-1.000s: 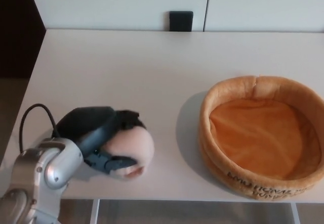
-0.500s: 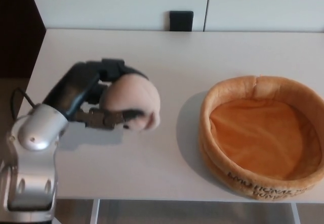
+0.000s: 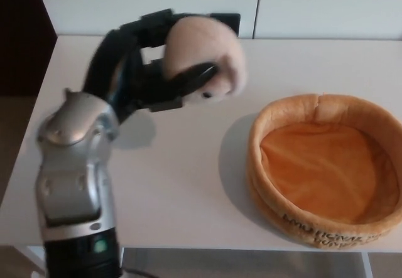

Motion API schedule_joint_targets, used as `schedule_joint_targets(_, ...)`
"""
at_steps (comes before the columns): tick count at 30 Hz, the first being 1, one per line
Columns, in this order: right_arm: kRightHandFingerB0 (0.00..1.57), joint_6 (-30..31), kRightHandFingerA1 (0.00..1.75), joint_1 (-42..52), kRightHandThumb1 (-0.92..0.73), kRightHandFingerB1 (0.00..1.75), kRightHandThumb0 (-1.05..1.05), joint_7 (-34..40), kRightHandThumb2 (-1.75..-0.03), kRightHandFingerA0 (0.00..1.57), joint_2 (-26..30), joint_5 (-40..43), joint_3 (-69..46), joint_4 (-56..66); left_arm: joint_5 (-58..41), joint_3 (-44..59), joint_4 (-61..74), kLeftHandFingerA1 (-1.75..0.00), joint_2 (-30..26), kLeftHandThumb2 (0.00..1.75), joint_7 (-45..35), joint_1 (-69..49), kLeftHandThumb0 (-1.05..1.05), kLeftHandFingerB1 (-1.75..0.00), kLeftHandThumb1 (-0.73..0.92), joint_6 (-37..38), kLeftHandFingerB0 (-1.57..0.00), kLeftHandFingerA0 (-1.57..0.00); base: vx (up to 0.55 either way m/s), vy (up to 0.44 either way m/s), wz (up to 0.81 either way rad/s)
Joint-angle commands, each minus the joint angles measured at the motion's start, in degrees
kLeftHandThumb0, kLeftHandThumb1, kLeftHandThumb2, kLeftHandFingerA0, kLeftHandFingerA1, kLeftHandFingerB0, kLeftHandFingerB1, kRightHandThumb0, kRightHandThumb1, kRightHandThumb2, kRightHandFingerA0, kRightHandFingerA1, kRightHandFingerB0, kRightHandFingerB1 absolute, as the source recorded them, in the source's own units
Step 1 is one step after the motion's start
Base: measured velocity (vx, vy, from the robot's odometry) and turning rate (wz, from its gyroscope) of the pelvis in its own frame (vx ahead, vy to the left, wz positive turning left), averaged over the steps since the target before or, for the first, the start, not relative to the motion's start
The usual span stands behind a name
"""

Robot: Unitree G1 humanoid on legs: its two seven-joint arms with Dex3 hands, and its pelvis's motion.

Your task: The robot walks towards a table in front, picks a dumpling toy with left hand and puts it in an orange round plate

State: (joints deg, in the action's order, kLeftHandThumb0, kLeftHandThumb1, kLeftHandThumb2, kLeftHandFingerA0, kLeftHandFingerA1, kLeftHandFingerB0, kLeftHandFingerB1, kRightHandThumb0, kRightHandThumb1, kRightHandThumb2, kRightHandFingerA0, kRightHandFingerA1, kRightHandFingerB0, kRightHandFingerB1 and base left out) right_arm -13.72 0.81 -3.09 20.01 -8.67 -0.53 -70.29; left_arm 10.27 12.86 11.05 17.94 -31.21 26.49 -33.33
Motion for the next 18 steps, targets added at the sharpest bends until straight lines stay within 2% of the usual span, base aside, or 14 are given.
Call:
schedule_joint_targets(1,0.3,1.3,0.65,-0.2,-0.61,0.49,-0.67,-1.2,-0.99,0.59,0.4,0.6,-0.3,-0.2,-11.1,-2.5,-0.1,-0.61,9.3,0.6,4.7,4.8,-0.12,-0.57,0.65,-16.4,-0.97,-1.15,0.0,0.0,0.0)
schedule_joint_targets(2,0.38,1.2,0.51,-0.2,-0.76,0.35,-0.66,-1.1,-0.63,0.63,0.4,0.6,-0.3,-0.1,-10.5,-4.4,-0.5,-0.62,9.6,0.62,5.0,4.7,-0.12,-0.57,0.66,-16.4,-0.96,-1.13,0.0,0.0,0.0)
schedule_joint_targets(3,0.32,1.3,0.62,-0.4,-0.61,0.5,-0.66,-1.1,-0.98,0.55,0.5,0.5,-0.4,-0.2,-10.4,-6.1,-1.0,-0.63,9.7,0.62,5.5,4.7,-0.12,-0.57,0.67,-16.1,-0.96,-1.13,0.0,0.0,0.0)
schedule_joint_targets(5,0.32,1.4,0.62,-0.7,-0.62,0.49,-0.67,-1.1,-0.98,0.52,0.5,0.4,-0.3,-0.6,-10.6,-7.9,-1.8,-0.63,10.3,0.61,6.4,4.6,-0.11,-0.57,0.68,-15.4,-0.97,-1.16,0.0,0.0,0.0)
schedule_joint_targets(6,0.39,1.6,0.49,-1.0,-0.76,0.34,-0.65,-1.0,-0.63,0.56,0.5,0.4,-0.3,-0.9,-10.9,-9.0,-2.2,-0.62,10.4,0.62,7.1,4.6,-0.11,-0.57,0.68,-15.1,-0.98,-1.16,0.0,0.0,0.0)
schedule_joint_targets(9,0.39,1.6,0.49,-1.3,-0.76,0.34,-0.64,-1.1,-0.63,0.56,0.4,0.4,-0.4,-1.4,-11.7,-11.2,-2.4,-0.62,9.9,0.62,8.4,4.4,-0.11,-0.57,0.69,-14.8,-0.98,-1.17,0.0,0.0,0.0)
schedule_joint_targets(10,0.35,-2.1,0.54,-0.1,-0.75,0.33,-0.55,3.9,-0.63,0.84,0.7,-2.5,1.7,-1.6,-11.7,-13.3,-2.8,-0.63,10.0,0.63,9.1,4.2,-0.11,-0.57,0.7,-14.4,-0.95,-1.14,0.0,0.0,0.0)
schedule_joint_targets(11,0.35,-3.6,0.54,0.4,-0.75,0.33,-0.55,6.0,-0.63,0.84,0.8,-3.8,2.6,-1.6,-11.9,-14.2,-3.0,-0.63,9.9,0.63,9.5,4.1,-0.11,-0.57,0.7,-14.2,-0.95,-1.14,0.0,0.0,0.0)
schedule_joint_targets(16,0.34,-2.6,0.64,0.1,-0.71,0.33,-0.59,4.7,-0.63,0.86,0.2,-2.1,2.2,-2.2,-13.2,-18.9,-4.6,-0.63,9.5,0.63,11.3,2.5,-0.12,-0.57,0.7,-11.9,-0.96,-1.13,0.0,0.0,0.0)
schedule_joint_targets(17,0.36,-2.0,0.75,-0.6,-0.69,0.34,-0.62,3.4,-0.63,0.89,0.4,-1.3,1.6,-2.4,-12.5,-21.6,-5.2,-0.62,9.5,0.62,12.3,1.3,-0.13,-0.57,0.68,-10.8,-0.96,-1.14,0.0,0.0,0.0)
schedule_joint_targets(18,0.27,-1.7,0.79,-0.9,-0.58,0.48,-0.64,3.0,-0.97,0.81,0.5,-1.2,1.6,-2.5,-12.4,-22.8,-5.3,-0.62,9.3,0.63,12.9,0.9,-0.13,-0.57,0.67,-10.5,-0.96,-1.13,0.0,0.0,0.0)
